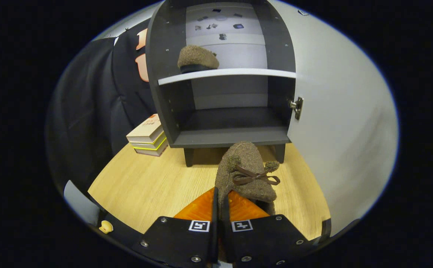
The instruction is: Open the shoe cabinet door, grab the shoes and put them into the shoe cabinet, then close the shoe cabinet door.
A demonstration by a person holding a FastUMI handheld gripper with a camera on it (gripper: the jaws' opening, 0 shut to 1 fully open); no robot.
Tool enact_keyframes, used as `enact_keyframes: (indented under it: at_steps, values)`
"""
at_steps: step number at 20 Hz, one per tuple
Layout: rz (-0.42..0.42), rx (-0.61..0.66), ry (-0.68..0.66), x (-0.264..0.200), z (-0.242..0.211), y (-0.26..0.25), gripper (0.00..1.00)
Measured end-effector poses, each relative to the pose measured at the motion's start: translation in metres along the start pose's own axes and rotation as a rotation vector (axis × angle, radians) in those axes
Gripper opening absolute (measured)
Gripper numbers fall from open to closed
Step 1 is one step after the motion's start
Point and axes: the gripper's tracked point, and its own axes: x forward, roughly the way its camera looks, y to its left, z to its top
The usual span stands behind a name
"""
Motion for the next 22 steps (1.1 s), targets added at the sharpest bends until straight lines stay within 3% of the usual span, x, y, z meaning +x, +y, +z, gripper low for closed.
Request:
enact_keyframes:
  at_steps: [14,22]
  values:
    - [-0.060,-0.080,-0.245,-0.022,0.176,-0.034,0.07]
    - [-0.060,-0.153,-0.301,0.003,0.253,-0.039,0.07]
